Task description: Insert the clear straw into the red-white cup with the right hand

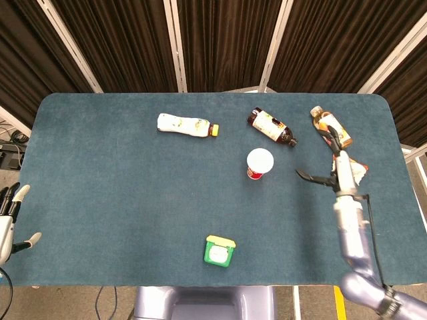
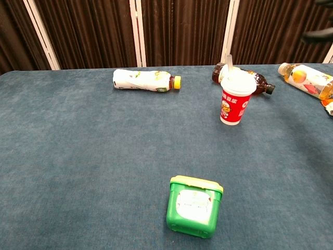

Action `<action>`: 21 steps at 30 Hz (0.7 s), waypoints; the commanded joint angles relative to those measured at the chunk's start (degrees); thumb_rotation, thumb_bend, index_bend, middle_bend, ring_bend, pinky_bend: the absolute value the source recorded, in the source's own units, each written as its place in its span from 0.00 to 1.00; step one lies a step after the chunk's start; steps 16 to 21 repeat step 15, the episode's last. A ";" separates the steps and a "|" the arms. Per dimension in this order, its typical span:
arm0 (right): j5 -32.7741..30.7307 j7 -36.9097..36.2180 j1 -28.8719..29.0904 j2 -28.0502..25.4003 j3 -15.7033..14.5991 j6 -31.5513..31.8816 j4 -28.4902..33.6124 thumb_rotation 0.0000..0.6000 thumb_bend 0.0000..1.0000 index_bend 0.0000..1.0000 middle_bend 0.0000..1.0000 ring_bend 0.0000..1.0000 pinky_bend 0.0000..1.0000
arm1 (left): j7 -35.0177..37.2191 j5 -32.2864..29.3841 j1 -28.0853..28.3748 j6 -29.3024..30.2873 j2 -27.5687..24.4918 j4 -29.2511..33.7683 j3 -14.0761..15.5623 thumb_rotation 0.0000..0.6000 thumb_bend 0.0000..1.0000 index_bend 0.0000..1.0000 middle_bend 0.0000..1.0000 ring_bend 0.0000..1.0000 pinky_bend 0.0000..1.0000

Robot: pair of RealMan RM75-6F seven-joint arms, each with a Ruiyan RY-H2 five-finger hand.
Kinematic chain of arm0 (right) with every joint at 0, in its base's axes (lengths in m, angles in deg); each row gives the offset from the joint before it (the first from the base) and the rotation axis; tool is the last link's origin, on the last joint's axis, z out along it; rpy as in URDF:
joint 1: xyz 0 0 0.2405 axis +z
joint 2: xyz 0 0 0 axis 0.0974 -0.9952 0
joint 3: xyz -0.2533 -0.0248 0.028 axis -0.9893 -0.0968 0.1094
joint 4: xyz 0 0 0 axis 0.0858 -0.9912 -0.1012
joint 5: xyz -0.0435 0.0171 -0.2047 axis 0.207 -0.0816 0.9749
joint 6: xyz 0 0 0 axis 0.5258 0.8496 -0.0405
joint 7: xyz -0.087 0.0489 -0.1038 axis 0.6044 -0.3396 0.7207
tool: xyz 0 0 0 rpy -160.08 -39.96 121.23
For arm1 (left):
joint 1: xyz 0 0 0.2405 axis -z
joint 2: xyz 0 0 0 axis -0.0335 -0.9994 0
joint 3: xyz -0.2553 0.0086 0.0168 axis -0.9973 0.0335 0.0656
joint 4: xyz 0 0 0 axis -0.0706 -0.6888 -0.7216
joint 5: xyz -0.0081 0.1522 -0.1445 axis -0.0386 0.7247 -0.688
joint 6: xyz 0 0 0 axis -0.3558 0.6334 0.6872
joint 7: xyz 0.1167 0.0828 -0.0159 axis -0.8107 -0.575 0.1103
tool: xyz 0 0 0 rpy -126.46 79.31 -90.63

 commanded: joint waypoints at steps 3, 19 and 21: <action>12.52 20.97 -5.05 -6.26 -12.09 7.61 -2.27 1.00 0.06 0.04 0.00 0.00 0.00 | -0.02 0.00 -0.05 0.08 0.05 0.00 0.00 1.00 0.05 0.00 0.00 0.00 0.00; 18.98 30.25 -11.85 -4.67 -20.98 18.14 -5.59 1.00 0.09 0.00 0.00 0.00 0.00 | 0.44 0.17 -0.01 -0.03 -0.08 -0.13 0.05 1.00 0.05 0.00 0.00 0.00 0.00; 18.98 30.25 -11.85 -4.67 -20.98 18.14 -5.59 1.00 0.09 0.00 0.00 0.00 0.00 | 0.44 0.17 -0.01 -0.03 -0.08 -0.13 0.05 1.00 0.05 0.00 0.00 0.00 0.00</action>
